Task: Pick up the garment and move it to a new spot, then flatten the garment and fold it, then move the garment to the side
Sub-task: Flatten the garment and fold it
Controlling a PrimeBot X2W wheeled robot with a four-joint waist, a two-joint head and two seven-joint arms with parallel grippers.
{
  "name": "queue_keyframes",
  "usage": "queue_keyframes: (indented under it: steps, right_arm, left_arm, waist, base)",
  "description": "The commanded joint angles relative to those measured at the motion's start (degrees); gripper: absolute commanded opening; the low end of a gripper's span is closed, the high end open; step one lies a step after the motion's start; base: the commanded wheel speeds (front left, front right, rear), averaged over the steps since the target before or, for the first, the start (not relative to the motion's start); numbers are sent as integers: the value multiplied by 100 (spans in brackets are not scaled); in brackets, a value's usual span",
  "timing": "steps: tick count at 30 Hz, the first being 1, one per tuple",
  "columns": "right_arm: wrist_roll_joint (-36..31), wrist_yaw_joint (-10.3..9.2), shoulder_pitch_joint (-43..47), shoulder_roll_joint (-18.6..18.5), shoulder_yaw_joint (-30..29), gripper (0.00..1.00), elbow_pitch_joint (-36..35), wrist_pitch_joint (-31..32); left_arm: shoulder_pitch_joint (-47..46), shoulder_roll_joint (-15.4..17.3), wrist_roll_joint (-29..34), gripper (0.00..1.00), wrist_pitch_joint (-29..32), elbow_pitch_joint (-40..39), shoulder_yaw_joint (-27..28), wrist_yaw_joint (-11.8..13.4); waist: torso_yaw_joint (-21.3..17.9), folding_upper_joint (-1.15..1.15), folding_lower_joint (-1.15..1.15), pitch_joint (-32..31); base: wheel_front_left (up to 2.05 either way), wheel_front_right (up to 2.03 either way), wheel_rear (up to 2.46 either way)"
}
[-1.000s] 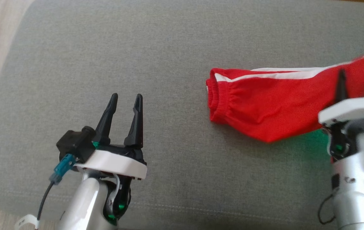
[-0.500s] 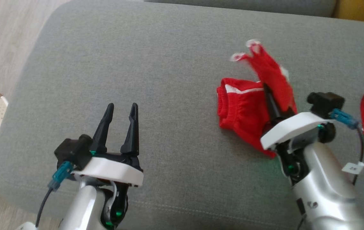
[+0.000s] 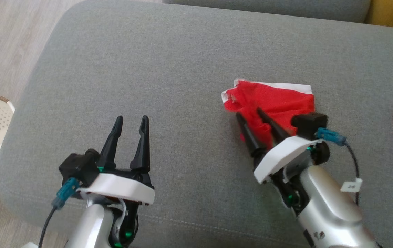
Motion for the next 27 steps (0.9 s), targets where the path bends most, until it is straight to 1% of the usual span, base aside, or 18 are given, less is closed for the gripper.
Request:
queue_keyframes:
  steps: [1, 4, 8, 10, 15, 20, 24, 27]
  right_arm:
    - [70, -5, -27, 69, 217, 100, -188, 38]
    - [162, -5, 2, 69, 426, 100, -114, 160]
    - [190, -5, 16, 70, 569, 100, 196, 472]
    - [329, -5, 39, 70, 643, 100, 292, 641]
    - [611, -5, 36, 70, 828, 100, 377, 825]
    - [589, -5, -113, 70, 804, 100, 387, 596]
    - [513, -5, -252, 26, 571, 100, 236, 264]
    - [436, -5, -291, -91, 378, 100, 41, 79]
  left_arm:
    - [-127, 38, -18, 100, -29, -203, 174, 38]
    - [-123, 38, -28, 100, -29, -208, 170, 46]
    - [-123, 38, -43, 100, -29, -217, 158, 52]
    - [-126, 38, -50, 100, -29, -226, 148, 52]
    - [-138, 38, -60, 100, -29, -230, 145, 49]
    - [-149, 38, -45, 100, -29, -205, 165, 56]
    - [-155, 38, -3, 100, -29, -200, 224, 46]
    - [-142, 38, 31, 100, -29, -200, 273, 30]
  waist:
    - [-3, 0, 0, -3]
    - [-11, 0, 0, -3]
    - [-16, 0, 0, 5]
    - [-13, 0, 0, 22]
    - [-30, 0, 0, 65]
    - [-129, 0, 0, 65]
    - [-273, 0, 0, 8]
    - [-406, 0, 0, -62]
  base:
    - [0, 0, 0]
    - [0, 0, 0]
    - [0, 0, 0]
    - [0, 0, 0]
    - [0, 0, 0]
    - [0, 0, 0]
    - [0, 0, 0]
    - [0, 0, 0]
